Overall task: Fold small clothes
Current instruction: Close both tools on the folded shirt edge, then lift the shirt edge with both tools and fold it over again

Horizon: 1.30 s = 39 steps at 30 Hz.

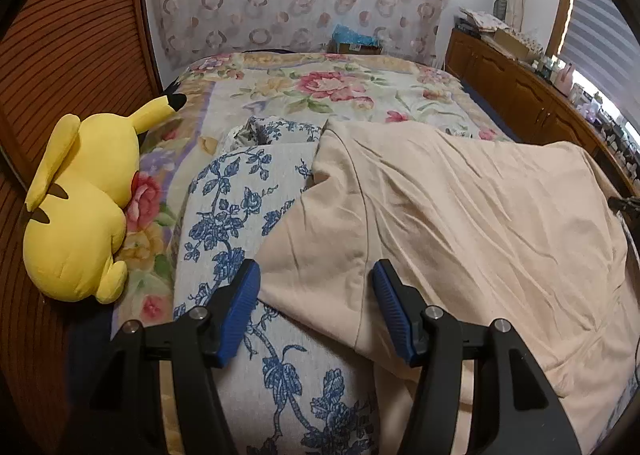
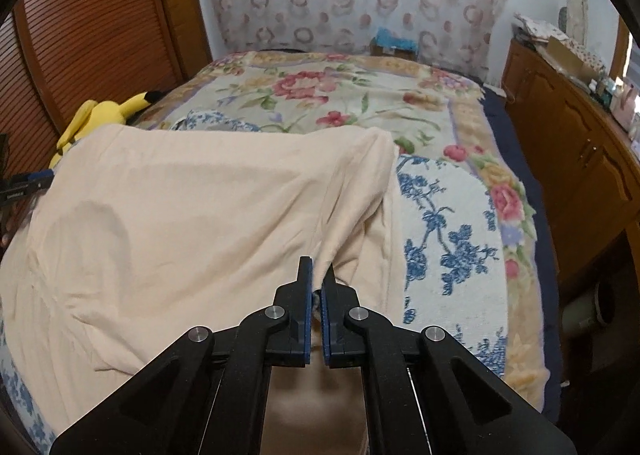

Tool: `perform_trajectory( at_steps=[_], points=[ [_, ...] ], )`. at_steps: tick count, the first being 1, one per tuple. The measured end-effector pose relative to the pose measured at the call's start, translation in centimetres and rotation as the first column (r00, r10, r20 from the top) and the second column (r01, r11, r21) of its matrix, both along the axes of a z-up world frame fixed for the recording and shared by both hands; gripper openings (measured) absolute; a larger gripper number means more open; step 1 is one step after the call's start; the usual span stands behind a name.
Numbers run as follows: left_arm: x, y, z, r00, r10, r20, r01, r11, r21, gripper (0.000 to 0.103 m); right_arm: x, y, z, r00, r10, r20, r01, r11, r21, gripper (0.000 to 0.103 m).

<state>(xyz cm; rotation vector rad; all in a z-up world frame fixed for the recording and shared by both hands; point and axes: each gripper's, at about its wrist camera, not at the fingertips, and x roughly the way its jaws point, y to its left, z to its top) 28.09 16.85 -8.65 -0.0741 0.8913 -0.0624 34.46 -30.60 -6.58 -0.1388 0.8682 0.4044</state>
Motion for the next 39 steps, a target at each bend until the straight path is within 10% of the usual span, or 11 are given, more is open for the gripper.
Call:
perform_trajectory(
  at_steps=[6, 39],
  points=[
    [0.6, 0.4, 0.2, 1.000, 0.000, -0.015, -0.001, 0.999, -0.039, 0.000, 0.1, 0.2, -0.7, 1.000, 0.015, -0.009, -0.015, 1.000, 0.003, 0.001],
    [-7.2, -2.4, 12.9, 0.950, -0.036, 0.310, 0.028, 0.999, 0.032, 0.000, -6.5, -1.6, 11.3, 0.943, -0.030, 0.330, 0.026, 1.000, 0.017, 0.000]
  ],
)
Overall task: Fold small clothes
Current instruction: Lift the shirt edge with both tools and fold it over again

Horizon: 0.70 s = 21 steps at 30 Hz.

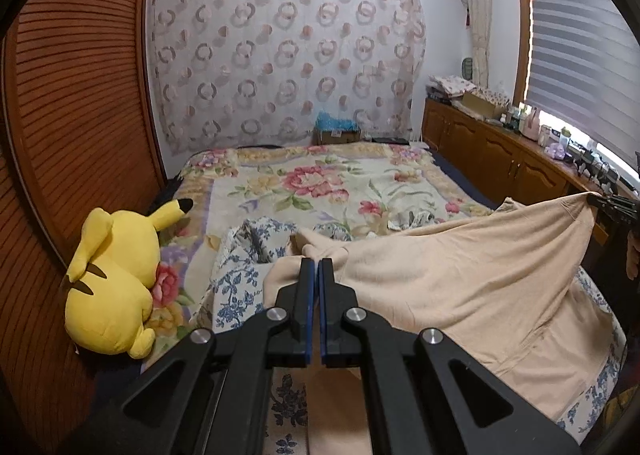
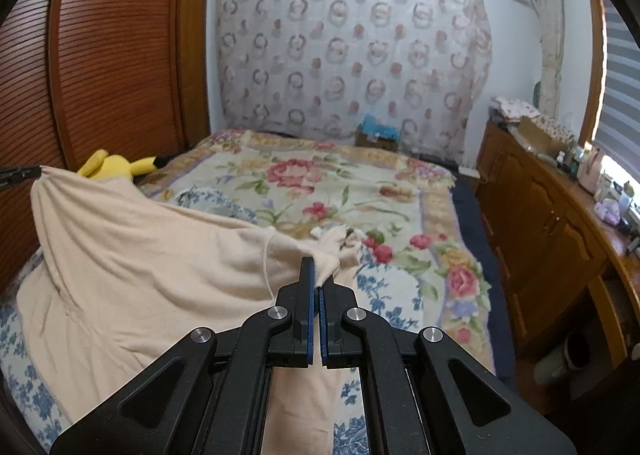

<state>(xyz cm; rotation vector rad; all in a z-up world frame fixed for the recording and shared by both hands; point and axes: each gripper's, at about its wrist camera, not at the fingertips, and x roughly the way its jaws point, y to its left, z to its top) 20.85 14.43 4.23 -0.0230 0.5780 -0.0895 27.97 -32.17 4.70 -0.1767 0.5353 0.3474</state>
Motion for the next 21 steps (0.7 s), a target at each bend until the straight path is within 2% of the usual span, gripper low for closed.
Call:
perform_trajectory(
  at_steps=[6, 11, 15, 18, 21],
  points=[
    [-3.2, 0.4, 1.4, 0.999, -0.003, 0.039, 0.003, 1.000, -0.004, 0.000, -3.2, -1.3, 2.4, 0.998, -0.009, 0.058, 0.007, 1.000, 0.025, 0.000],
    [-6.6, 0.8, 0.0, 1.000, -0.002, -0.012, 0.002, 1.000, -0.006, 0.000, -7.8, -3.1, 3.1, 0.998, -0.014, 0.067, 0.011, 0.999, 0.045, 0.000],
    [-8.3, 0.7, -3.7, 0.995, -0.005, -0.097, 0.002, 1.000, -0.024, 0.000, -11.5, -5.0, 1.2, 1.000, -0.028, 0.010, 0.027, 0.998, 0.060, 0.000],
    [-9.0, 0.3, -6.7, 0.988, -0.023, -0.149, 0.013, 0.998, -0.069, 0.000, -12.8, -5.8, -1.9, 0.997, -0.035, -0.074, 0.040, 0.997, 0.072, 0.000],
    [-9.0, -1.3, -7.0, 0.988, -0.060, -0.145, 0.041, 0.991, -0.128, 0.000, -12.7, -5.5, -4.6, 0.991, -0.033, -0.131, 0.045, 0.995, 0.093, 0.000]
  ],
)
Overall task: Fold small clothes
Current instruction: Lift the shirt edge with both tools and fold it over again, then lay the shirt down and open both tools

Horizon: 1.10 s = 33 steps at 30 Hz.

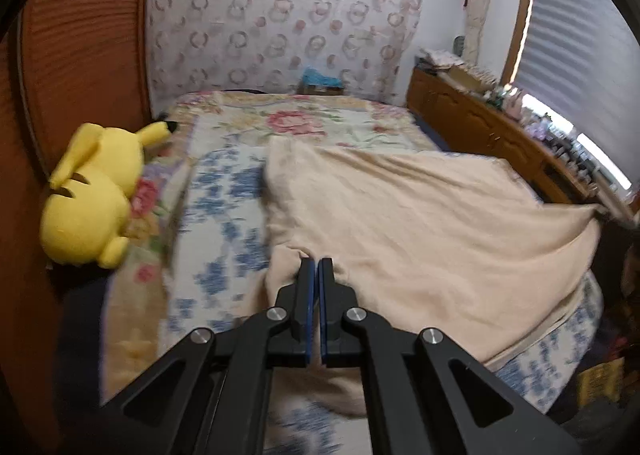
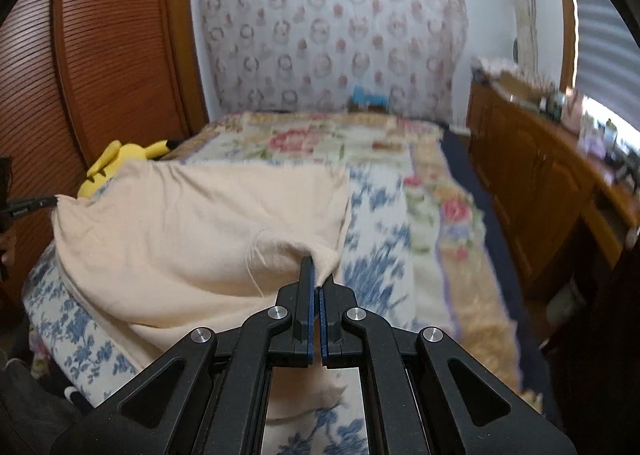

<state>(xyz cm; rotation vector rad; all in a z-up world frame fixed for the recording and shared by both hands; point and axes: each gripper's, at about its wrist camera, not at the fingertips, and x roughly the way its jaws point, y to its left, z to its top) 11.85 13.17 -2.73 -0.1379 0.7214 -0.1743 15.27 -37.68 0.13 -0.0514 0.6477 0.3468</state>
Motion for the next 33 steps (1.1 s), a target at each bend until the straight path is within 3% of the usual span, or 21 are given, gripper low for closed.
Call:
perform_trajectory(
  at_steps=[5, 8, 12, 17, 23, 28, 32, 33],
  points=[
    [1.4, -4.1, 4.8, 0.992, -0.073, 0.107, 0.080, 0.995, -0.063, 0.000, 0.8, 2.9, -0.1, 0.998, 0.058, -0.001, -0.058, 0.998, 0.035, 0.000],
    [1.4, -6.3, 8.2, 0.979, -0.103, 0.176, 0.118, 0.990, -0.073, 0.000, 1.1, 5.7, 1.7, 0.992, 0.117, 0.045, -0.119, 0.992, 0.044, 0.000],
    [0.1, -5.6, 9.6, 0.978, -0.079, 0.195, 0.094, 0.993, -0.066, 0.000, 0.2, 8.1, 4.8, 0.980, 0.159, 0.119, -0.167, 0.983, 0.069, 0.000],
    [-2.0, -1.3, 6.0, 0.995, 0.022, 0.101, -0.020, 1.000, -0.022, 0.000, -1.9, 6.6, 4.9, 0.985, 0.118, 0.124, -0.123, 0.992, 0.031, 0.000],
    [-3.7, 2.5, -1.9, 0.989, 0.128, -0.067, -0.129, 0.992, -0.001, 0.000, -2.2, 2.8, -1.6, 0.999, 0.010, -0.035, -0.011, 1.000, -0.004, 0.000],
    [-4.1, 2.5, -4.3, 0.985, 0.141, -0.102, -0.141, 0.990, 0.006, 0.002, -2.5, 1.2, -5.1, 0.993, -0.058, -0.102, 0.055, 0.998, -0.029, 0.000],
    [-3.9, 1.2, -3.8, 0.988, 0.137, -0.065, -0.132, 0.989, 0.071, 0.031, -2.9, 1.0, -4.9, 0.994, -0.067, -0.090, 0.064, 0.997, -0.035, 0.008],
    [-3.7, 1.1, -3.8, 0.989, 0.131, -0.065, -0.126, 0.990, 0.067, 0.034, -3.0, 1.1, -4.9, 0.994, -0.063, -0.086, 0.060, 0.997, -0.040, 0.015]
  ],
)
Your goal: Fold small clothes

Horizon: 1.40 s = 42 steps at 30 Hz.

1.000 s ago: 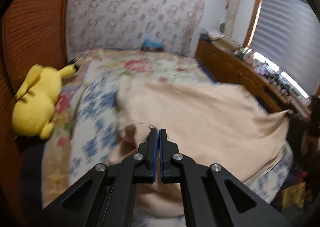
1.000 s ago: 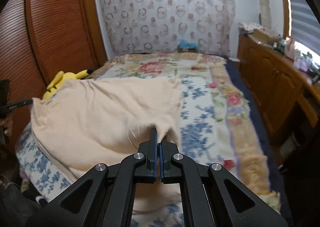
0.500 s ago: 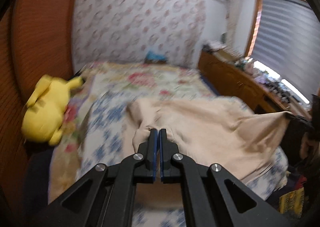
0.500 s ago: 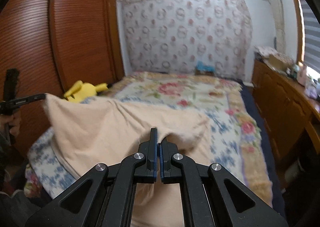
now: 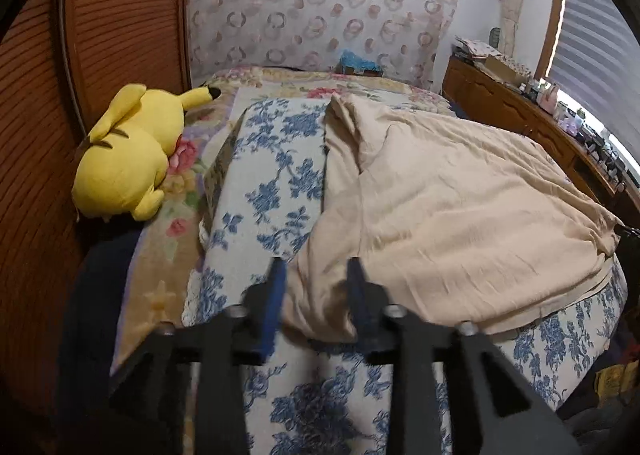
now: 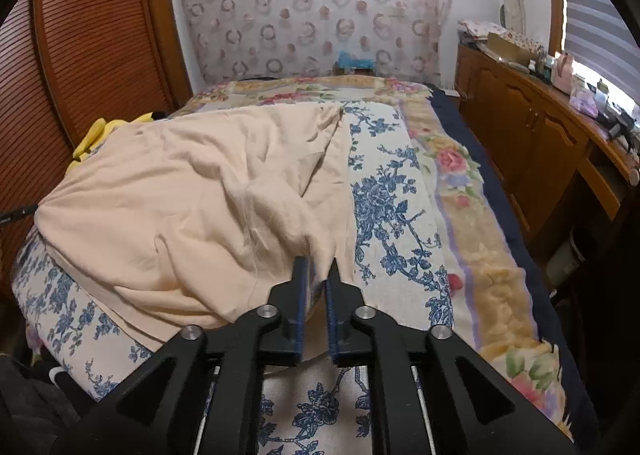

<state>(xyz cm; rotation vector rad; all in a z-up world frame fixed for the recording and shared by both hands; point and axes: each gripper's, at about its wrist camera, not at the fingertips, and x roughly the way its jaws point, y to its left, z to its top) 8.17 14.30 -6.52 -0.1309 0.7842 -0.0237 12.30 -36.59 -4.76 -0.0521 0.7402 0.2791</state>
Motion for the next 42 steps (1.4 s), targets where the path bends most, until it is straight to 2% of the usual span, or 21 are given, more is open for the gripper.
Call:
perform_trajectory(
  at_steps=[1, 6, 9, 17, 21, 25, 26, 28, 29, 30, 33, 37, 40, 42],
  points=[
    [0.4, 0.2, -0.1, 1.000, -0.011, -0.008, 0.011, 1.000, -0.011, 0.035, 0.0, 0.2, 0.1, 1.000, 0.004, 0.004, -0.004, 1.000, -0.005, 0.024],
    [2.0, -0.2, -1.4, 0.997, -0.014, -0.076, 0.013, 1.000, -0.010, 0.037, 0.1, 1.5, 0.5, 0.999, 0.029, 0.025, -0.028, 0.999, -0.035, 0.034],
    [2.6, -0.5, -2.2, 0.994, -0.005, -0.107, 0.005, 1.000, -0.001, 0.039, 0.1, 1.8, 0.2, 0.999, 0.040, 0.026, -0.040, 0.999, -0.032, 0.038],
    [4.0, -1.4, -2.4, 0.994, 0.005, -0.111, -0.005, 1.000, 0.002, 0.044, 0.4, 1.8, -0.5, 0.998, 0.041, 0.037, -0.040, 0.999, -0.026, 0.046],
    [4.9, -1.9, -2.3, 0.993, -0.004, -0.116, 0.007, 1.000, 0.019, 0.046, 0.6, 1.9, -1.1, 0.998, 0.052, 0.026, -0.051, 0.998, -0.019, 0.056],
    [5.4, -1.5, -2.3, 0.992, -0.022, -0.123, 0.021, 1.000, -0.006, 0.046, 1.0, 2.5, -1.9, 0.998, 0.068, 0.007, -0.068, 0.997, -0.021, 0.058],
    [5.5, -1.3, -2.3, 0.992, -0.030, -0.126, 0.028, 1.000, -0.014, 0.045, 1.0, 2.5, -2.1, 0.997, 0.072, 0.004, -0.071, 0.997, -0.020, 0.058],
    [5.6, -1.3, -2.2, 0.989, -0.069, -0.130, 0.063, 0.997, -0.046, 0.025, 1.0, 2.6, -2.2, 0.997, 0.078, 0.004, -0.078, 0.997, -0.012, 0.058],
    [5.7, -1.3, -2.1, 0.987, -0.083, -0.136, 0.073, 0.995, -0.073, 0.010, 0.9, 2.7, -2.3, 0.997, 0.081, 0.006, -0.081, 0.997, -0.006, 0.058],
    [5.8, -1.5, -2.0, 0.986, -0.091, -0.142, 0.078, 0.993, -0.091, 0.005, 0.8, 2.6, -2.4, 0.996, 0.084, 0.008, -0.085, 0.996, 0.005, 0.058],
    [5.8, -2.8, -0.6, 0.986, -0.121, -0.116, 0.115, 0.992, -0.060, 0.004, 0.5, 2.3, -2.5, 0.996, 0.089, 0.014, -0.089, 0.996, 0.029, 0.058],
    [5.6, -6.3, 4.2, 0.983, -0.186, -0.010, 0.185, 0.982, -0.033, 0.004, 0.2, 1.8, -2.8, 0.996, 0.088, 0.018, -0.089, 0.995, 0.052, 0.058],
    [5.8, -10.1, 7.6, 0.963, -0.266, 0.051, 0.266, 0.964, -0.008, 0.004, -0.2, 1.3, -2.9, 0.996, 0.085, 0.020, -0.086, 0.994, 0.072, 0.058],
    [6.3, -13.5, 9.7, 0.936, -0.343, 0.076, 0.344, 0.939, -0.003, 0.004, -0.5, 0.9, -2.9, 0.996, 0.082, 0.025, -0.084, 0.993, 0.086, 0.058]
  ],
)
